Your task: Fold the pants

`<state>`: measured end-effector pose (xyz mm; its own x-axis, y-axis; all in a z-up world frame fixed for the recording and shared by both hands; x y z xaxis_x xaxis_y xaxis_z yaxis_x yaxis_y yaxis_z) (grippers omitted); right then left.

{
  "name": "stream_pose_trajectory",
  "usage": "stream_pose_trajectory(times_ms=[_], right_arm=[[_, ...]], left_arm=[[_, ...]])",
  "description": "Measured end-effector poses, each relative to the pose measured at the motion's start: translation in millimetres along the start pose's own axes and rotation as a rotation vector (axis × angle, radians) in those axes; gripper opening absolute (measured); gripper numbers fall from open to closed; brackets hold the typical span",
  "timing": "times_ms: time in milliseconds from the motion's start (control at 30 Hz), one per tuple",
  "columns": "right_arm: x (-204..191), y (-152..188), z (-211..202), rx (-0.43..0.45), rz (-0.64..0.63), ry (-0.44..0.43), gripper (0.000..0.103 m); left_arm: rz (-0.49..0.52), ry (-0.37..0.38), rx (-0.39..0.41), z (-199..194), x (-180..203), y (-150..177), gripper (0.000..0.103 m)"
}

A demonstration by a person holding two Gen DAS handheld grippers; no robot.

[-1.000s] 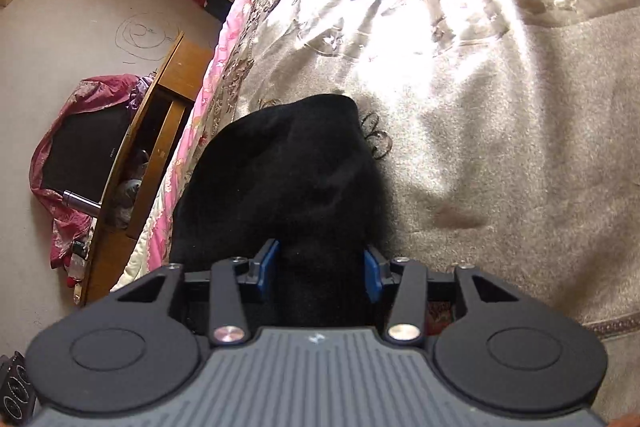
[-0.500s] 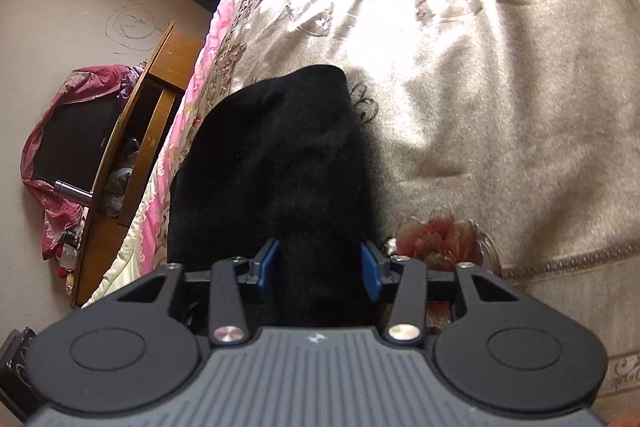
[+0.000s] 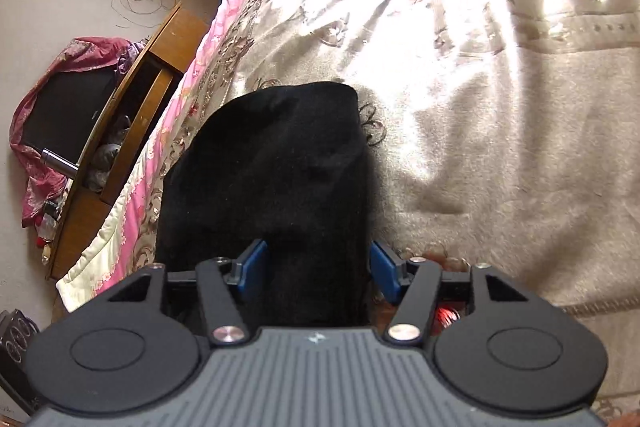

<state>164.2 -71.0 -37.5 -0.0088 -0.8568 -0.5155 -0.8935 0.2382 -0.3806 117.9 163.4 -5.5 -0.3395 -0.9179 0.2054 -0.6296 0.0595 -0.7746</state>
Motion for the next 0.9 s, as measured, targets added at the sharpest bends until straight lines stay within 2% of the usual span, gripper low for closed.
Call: stream_pose_trajectory(times_ms=[33,100,167,233,333,533,633,767,867,900], right_arm=[[-5,-1,10,-0.018,0.017,-0.036,0.06],[-14,-1,21,0.011,0.01,-0.013,0.057],[-17,-3,28,0.021,0.048,-0.026,0.052],[-15,-10,36,0.026,0.126,-0.063,0.042],[-17,-24,49,0.048,0.181,-0.088,0.035],[-30,-49,75,0.067,0.245,-0.104,0.032],[-39,-47,84,0.088,0.27,-0.091,0.032],[-52,-46,82,0.095,0.209,-0.045,0.035],[-52,-45,55,0.151,0.131,0.012,0.039],[-52,-40,41,0.18,0.099,0.038,0.04]], left_arm=[[0.001,0.0,-0.002,4,-2,-1,0.045],[0.018,-0.002,-0.011,13,-8,-2,0.046],[0.025,0.011,-0.013,18,-13,-4,0.046],[0.05,0.017,-0.012,25,-16,-8,0.046],[0.085,0.001,-0.003,35,-21,-18,0.046],[0.139,-0.027,0.011,56,-45,-41,0.045],[0.154,-0.009,-0.008,60,-61,-52,0.045],[0.112,0.036,-0.027,50,-73,-57,0.044],[0.055,0.003,-0.012,35,-64,-55,0.045],[0.038,-0.018,-0.006,29,-58,-53,0.049]])
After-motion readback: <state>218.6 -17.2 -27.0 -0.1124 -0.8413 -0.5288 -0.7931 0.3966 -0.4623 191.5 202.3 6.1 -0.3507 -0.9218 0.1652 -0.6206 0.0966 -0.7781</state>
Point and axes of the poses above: each gripper's, at about its wrist camera, not at the fingertips, and z roughly the way its jaws point, x to its right, y to its underside, the point moved 2 cm from there along z, roughly the way its jaws point, and after that the axes turned 12 degrees about y, right-handed, at the moved point
